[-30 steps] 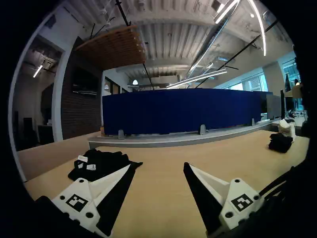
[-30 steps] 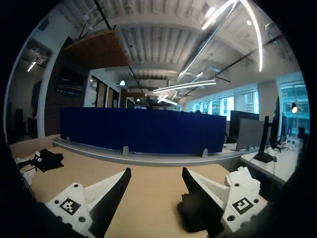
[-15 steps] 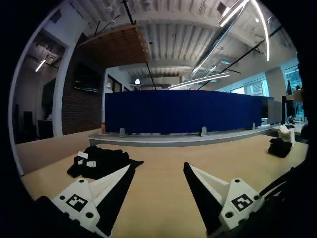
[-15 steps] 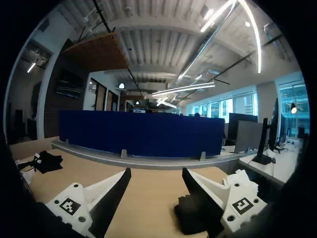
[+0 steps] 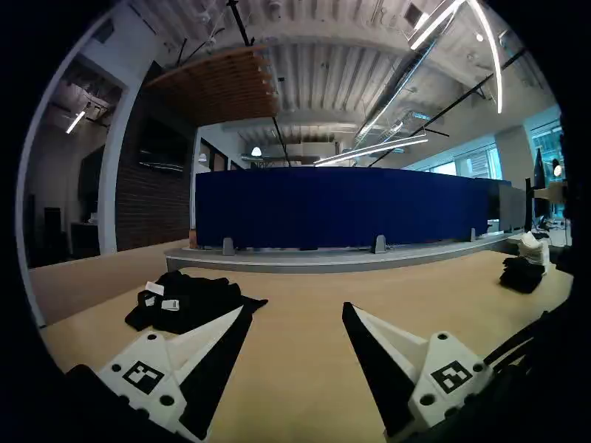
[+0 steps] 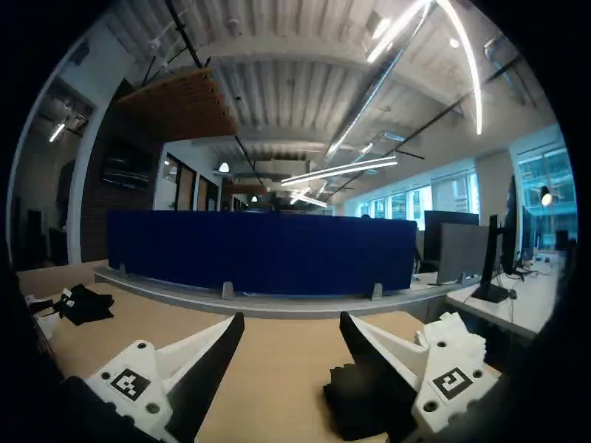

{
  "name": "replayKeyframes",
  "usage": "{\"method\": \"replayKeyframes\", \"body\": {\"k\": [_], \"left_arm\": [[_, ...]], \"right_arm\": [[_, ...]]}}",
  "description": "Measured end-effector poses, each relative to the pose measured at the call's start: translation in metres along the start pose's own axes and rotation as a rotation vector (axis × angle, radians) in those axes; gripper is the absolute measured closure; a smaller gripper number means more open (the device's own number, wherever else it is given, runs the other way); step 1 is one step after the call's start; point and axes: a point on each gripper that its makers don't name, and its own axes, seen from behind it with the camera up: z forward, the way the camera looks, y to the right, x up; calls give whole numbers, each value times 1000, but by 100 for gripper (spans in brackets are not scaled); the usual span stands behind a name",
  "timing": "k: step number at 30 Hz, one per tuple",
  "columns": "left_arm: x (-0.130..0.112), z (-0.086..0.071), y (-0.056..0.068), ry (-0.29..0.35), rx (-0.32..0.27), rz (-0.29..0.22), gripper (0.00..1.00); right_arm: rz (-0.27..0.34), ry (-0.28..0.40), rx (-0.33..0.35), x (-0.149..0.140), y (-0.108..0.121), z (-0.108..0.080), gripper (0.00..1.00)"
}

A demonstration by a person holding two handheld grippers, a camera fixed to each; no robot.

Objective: Fold towel

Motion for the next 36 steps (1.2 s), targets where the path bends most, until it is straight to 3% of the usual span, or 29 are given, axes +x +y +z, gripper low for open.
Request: {"method": "replayKeyframes", "body": {"k": [15, 24, 30, 36], "left_arm": [[0, 0, -2, 0, 0, 0, 10], [0, 0, -2, 0, 0, 0, 9], [1, 0, -2, 0, 0, 0, 9], [0, 1, -2, 0, 0, 1, 10]], "right_arm": [[85, -13, -4, -79, 17, -13, 0], [147, 8, -16, -95, 26, -18, 0], [148, 6, 3, -105, 20, -15, 0], [110, -13, 17, -114, 13, -16, 0]]}}
